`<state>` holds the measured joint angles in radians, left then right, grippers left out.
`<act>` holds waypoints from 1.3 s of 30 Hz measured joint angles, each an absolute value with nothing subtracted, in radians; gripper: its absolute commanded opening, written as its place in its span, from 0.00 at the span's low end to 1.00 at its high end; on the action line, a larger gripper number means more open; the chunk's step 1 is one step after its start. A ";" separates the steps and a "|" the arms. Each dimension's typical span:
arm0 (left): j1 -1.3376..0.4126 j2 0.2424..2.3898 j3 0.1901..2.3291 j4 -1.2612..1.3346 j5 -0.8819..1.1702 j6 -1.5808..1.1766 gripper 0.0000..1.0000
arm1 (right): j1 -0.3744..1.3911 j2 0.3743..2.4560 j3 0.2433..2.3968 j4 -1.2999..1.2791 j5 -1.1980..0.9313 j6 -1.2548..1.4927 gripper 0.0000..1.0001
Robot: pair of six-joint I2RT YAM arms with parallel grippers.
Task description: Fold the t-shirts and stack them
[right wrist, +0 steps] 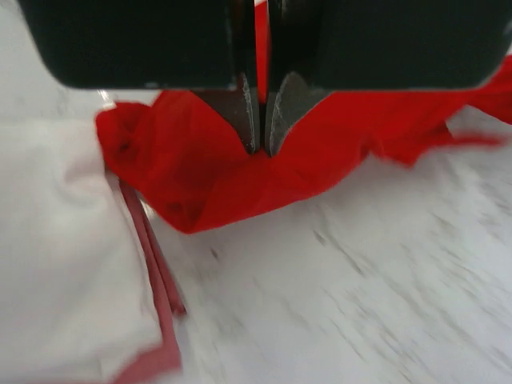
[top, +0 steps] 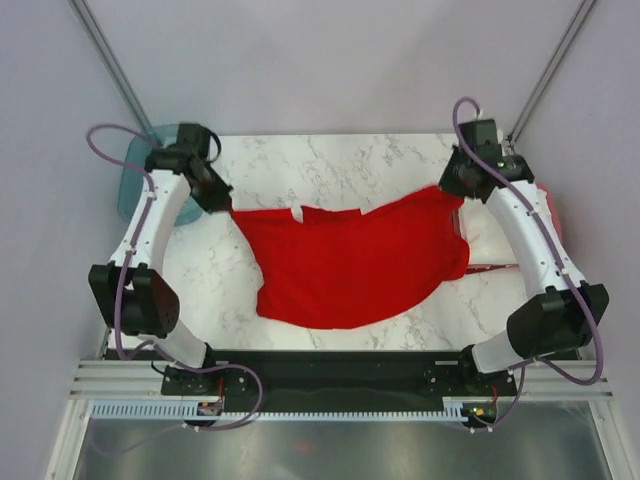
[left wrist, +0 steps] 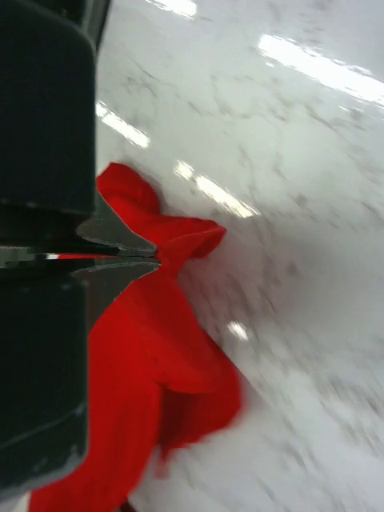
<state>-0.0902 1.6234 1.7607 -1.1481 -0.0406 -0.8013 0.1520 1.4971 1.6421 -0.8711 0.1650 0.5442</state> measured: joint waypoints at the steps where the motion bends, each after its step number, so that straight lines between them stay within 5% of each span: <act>1: -0.090 1.604 1.623 -1.128 -0.038 -0.799 0.02 | 0.152 1.489 1.552 -0.877 0.162 0.542 0.00; 5: -0.091 1.368 1.359 -1.127 0.003 -0.799 0.02 | 0.152 1.385 1.335 -0.925 0.128 0.527 0.00; 10: -0.091 1.066 1.501 -1.086 0.049 -0.798 0.02 | 0.152 1.134 1.399 -0.884 0.093 0.525 0.00; 24: -0.091 1.340 2.212 -1.194 0.055 -0.840 0.02 | 0.152 1.190 1.743 -0.878 0.094 0.530 0.00; 39: -0.091 0.860 2.269 -0.851 -0.034 -0.927 0.02 | 0.151 0.862 1.835 -0.780 0.093 0.555 0.00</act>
